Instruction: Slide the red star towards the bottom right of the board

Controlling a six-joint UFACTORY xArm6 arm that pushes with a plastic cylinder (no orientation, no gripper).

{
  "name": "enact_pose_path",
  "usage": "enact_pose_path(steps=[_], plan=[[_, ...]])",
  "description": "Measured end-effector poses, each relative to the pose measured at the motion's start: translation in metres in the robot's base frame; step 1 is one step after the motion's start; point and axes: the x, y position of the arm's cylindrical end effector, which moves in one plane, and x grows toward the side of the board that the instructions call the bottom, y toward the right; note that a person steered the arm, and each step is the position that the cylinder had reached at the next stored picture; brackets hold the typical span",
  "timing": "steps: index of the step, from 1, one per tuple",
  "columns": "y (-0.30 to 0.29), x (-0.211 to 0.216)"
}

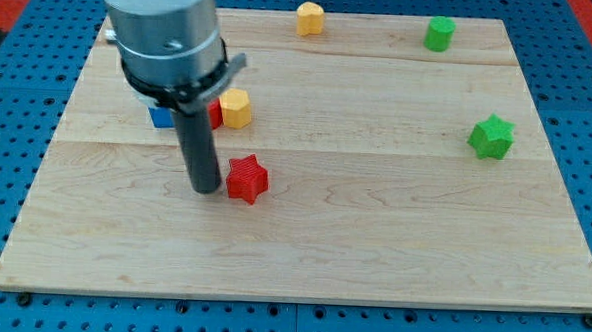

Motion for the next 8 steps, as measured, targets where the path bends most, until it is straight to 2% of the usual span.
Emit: enact_pose_path(steps=[3,4,6,7,8], plan=[[0.008,-0.003],[0.002,-0.029],[0.148,0.014],[0.195,0.022],[0.171,0.025]])
